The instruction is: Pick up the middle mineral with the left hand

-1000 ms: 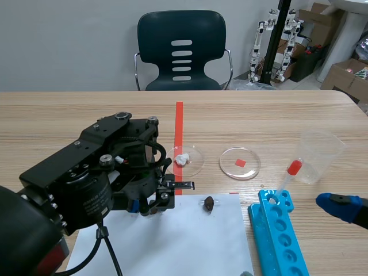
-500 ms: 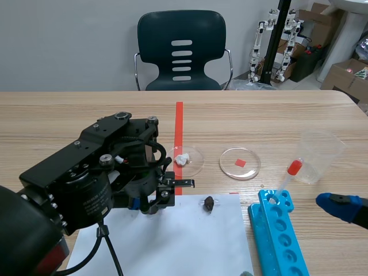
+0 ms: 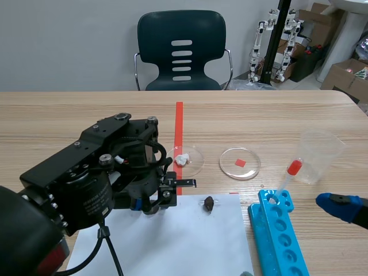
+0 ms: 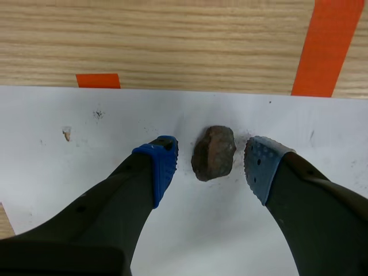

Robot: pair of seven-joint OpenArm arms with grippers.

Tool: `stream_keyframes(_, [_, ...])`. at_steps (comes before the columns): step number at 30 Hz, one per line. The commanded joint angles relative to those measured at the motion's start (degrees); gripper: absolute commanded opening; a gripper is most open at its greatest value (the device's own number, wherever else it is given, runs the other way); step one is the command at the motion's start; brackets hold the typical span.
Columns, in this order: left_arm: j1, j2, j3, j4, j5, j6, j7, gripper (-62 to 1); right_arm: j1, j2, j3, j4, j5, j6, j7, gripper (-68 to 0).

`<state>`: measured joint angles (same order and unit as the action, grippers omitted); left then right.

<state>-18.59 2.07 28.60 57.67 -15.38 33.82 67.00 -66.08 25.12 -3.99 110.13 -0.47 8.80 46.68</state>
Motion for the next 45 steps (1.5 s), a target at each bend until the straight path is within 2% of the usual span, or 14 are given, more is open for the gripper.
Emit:
stream_keyframes(1, [-0.63, 0.79, 0.09, 0.07, -0.07, -0.07, -0.09, -32.5, 0.22, 0.26, 0.15, 0.66, 0.66, -0.02, 1.05, 0.4])
stream_keyframes(10, [-0.63, 0.94, 0.09, 0.07, -0.07, -0.07, -0.55, -32.6, 0.22, 0.26, 0.15, 0.66, 0.66, -0.02, 1.05, 0.4])
stream_keyframes(12, [-0.63, 0.94, 0.09, 0.07, -0.07, -0.07, -0.55, -35.4, 0.22, 0.26, 0.15, 0.66, 0.66, -0.02, 1.05, 0.4])
stream_keyframes(16, [-0.63, 0.94, 0.09, 0.07, -0.07, -0.07, -0.55, -44.9, 0.22, 0.26, 0.15, 0.66, 0.66, -0.02, 1.05, 0.4])
stream_keyframes(19, [-0.63, 0.94, 0.09, 0.07, -0.07, -0.07, -0.52, -47.9, 0.22, 0.26, 0.15, 0.66, 0.66, -0.02, 1.05, 0.4])
stream_keyframes(29, [-0.61, 0.72, 0.09, 0.28, -0.02, -0.07, -0.57, -47.9, 0.22, 0.26, 0.15, 0.66, 0.66, -0.02, 1.05, 0.4])
stream_keyframes(32, [0.13, -0.11, -0.22, 2.78, -0.04, -0.07, -1.22, -47.9, 0.22, 0.26, 0.15, 0.66, 0.66, -0.02, 1.05, 0.4])
stream_keyframes(36, [3.21, -2.78, -0.44, 10.51, -0.04, -0.07, -5.99, -47.9, 0.22, 0.26, 0.15, 0.66, 0.66, -0.02, 1.05, 0.4])
stream_keyframes(45, [13.97, -10.71, -0.44, 28.11, -0.02, -0.11, -26.36, -47.9, 0.22, 0.26, 0.15, 0.66, 0.66, -0.02, 1.05, 0.4])
